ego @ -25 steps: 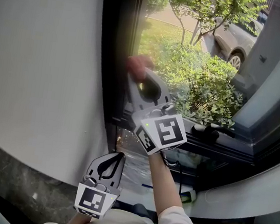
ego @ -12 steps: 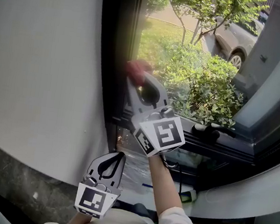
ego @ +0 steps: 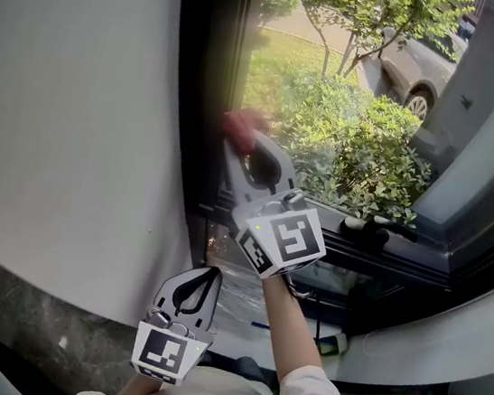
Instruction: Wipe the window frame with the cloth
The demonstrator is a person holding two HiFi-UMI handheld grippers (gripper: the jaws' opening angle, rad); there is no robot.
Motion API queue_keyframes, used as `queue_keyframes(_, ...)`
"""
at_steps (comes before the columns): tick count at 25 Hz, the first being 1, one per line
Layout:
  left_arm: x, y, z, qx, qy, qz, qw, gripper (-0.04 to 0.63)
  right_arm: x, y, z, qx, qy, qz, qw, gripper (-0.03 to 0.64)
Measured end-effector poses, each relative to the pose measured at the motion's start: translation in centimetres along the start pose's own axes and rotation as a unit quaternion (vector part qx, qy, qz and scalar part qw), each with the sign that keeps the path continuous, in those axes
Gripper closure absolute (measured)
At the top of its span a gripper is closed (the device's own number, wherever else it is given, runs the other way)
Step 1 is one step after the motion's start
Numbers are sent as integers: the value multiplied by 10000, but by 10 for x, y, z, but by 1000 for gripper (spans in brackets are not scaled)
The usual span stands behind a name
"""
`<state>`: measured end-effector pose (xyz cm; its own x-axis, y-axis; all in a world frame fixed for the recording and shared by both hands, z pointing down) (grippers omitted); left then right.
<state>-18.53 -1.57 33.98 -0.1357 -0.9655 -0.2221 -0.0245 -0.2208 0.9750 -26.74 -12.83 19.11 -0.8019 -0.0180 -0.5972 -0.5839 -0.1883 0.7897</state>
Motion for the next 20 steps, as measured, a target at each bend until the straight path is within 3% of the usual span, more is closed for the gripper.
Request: queue_keyframes(20,1,2,-4,-66,72,31,9999,588,-15,19,3,96,-10,253,9996,523)
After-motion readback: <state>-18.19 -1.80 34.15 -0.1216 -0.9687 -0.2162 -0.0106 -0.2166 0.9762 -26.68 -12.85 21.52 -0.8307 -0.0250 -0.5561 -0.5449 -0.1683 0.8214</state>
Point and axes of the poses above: the fingertips, and each gripper's own axes: x forward along the fingers, z to its left, y out of its underside, the point moved 2 cm from there along -x, backward along the fingers, and after that the axes turned 14 degrees about -z, right-handed, at the moved point
